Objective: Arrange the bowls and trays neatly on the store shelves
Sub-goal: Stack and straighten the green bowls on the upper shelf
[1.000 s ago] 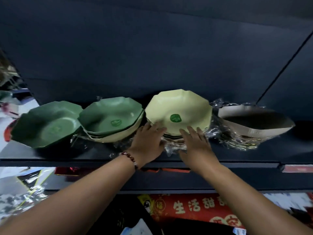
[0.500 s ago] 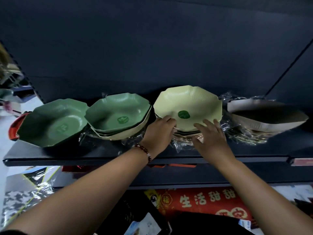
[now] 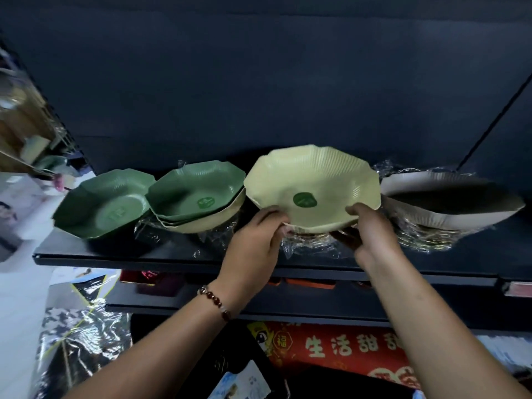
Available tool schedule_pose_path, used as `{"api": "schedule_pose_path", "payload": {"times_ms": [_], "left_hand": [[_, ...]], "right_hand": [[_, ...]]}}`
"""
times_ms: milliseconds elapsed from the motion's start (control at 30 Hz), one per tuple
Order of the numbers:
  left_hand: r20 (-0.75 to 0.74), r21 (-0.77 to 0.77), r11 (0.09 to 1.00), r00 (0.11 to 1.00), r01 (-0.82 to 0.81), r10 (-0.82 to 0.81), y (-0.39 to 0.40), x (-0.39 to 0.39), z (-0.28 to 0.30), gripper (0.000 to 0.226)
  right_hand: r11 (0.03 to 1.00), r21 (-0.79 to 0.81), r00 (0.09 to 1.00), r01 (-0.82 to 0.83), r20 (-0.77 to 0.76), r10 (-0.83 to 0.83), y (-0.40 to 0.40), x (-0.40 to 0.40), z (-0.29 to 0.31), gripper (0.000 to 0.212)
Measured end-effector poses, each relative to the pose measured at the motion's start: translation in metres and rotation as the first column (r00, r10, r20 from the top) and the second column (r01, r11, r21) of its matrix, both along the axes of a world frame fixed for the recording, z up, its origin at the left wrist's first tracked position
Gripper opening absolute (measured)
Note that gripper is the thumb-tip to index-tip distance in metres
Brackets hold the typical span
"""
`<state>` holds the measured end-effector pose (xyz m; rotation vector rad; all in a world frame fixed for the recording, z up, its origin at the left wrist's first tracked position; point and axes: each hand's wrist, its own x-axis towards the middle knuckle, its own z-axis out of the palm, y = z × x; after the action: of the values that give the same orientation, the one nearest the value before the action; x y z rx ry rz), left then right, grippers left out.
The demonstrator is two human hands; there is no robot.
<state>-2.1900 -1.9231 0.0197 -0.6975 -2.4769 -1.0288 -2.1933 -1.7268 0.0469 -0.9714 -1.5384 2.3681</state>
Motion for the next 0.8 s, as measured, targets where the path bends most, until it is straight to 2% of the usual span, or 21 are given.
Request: {"api": "schedule_pose_path", "payload": {"times_ms": [67, 167, 200, 267, 333, 400, 433, 533, 667, 800], "left_hand": [[0.056, 0.094, 0.996, 0.998, 0.013, -0.019, -0.002, 0.016, 0.001, 0.023], [0.243, 0.37, 0.928, 0.969, -0.042, -0.053, -0.008, 0.034, 0.004, 0.037], [0.323, 0.482, 0.869, 0.944, -0.11, -0.06, -0.013, 0.037, 0.005, 0.045], [0.483, 0.659, 0.692, 0.871, -0.294, -0.091, -0.027, 0.041, 0.006, 0.062], [0.59, 0.749, 0.508, 0.777, -0.425, -0.22, -0.045, 0.044, 0.006, 0.066], [0.608, 0.778, 0.399, 0.741, -0.485, -0.284, -0.061, 0.051, 0.007, 0.05], [0.621, 0.769, 0.382, 0.741, -0.513, -0.256, -0.068, 0.055, 0.01, 0.041], [0.682, 0.707, 0.356, 0.722, -0.611, -0.116, -0.09, 0.064, 0.013, 0.035], [0.719, 0.66, 0.338, 0.695, -0.67, -0.026, -0.115, 0.077, 0.02, 0.031], [0.696, 0.671, 0.321, 0.717, -0.668, 0.035, -0.133, 0.08, 0.035, 0.03]], "right_hand": [[0.999, -0.042, 1.0, -0.027, -0.016, 0.027, 0.003, 0.009, 0.001, 0.025], [0.988, -0.14, 0.997, -0.065, -0.038, 0.061, -0.001, 0.023, 0.0, 0.019], [0.984, -0.157, 0.996, -0.089, -0.044, 0.083, -0.005, 0.027, -0.001, 0.02], [0.975, -0.166, 0.989, -0.144, -0.058, 0.136, -0.019, 0.034, -0.002, 0.023], [0.963, -0.164, 0.977, -0.213, -0.065, 0.205, -0.038, 0.039, -0.007, 0.025], [0.937, -0.169, 0.952, -0.305, -0.073, 0.297, -0.059, 0.042, -0.011, 0.022], [0.923, -0.162, 0.937, -0.349, -0.076, 0.341, -0.069, 0.043, -0.012, 0.021], [0.876, -0.114, 0.884, -0.468, -0.081, 0.461, -0.095, 0.041, -0.019, 0.025], [0.82, -0.048, 0.82, -0.571, -0.078, 0.567, -0.122, 0.034, -0.015, 0.031], [0.781, 0.005, 0.775, -0.625, -0.11, 0.622, -0.144, 0.027, -0.005, 0.022]]}}
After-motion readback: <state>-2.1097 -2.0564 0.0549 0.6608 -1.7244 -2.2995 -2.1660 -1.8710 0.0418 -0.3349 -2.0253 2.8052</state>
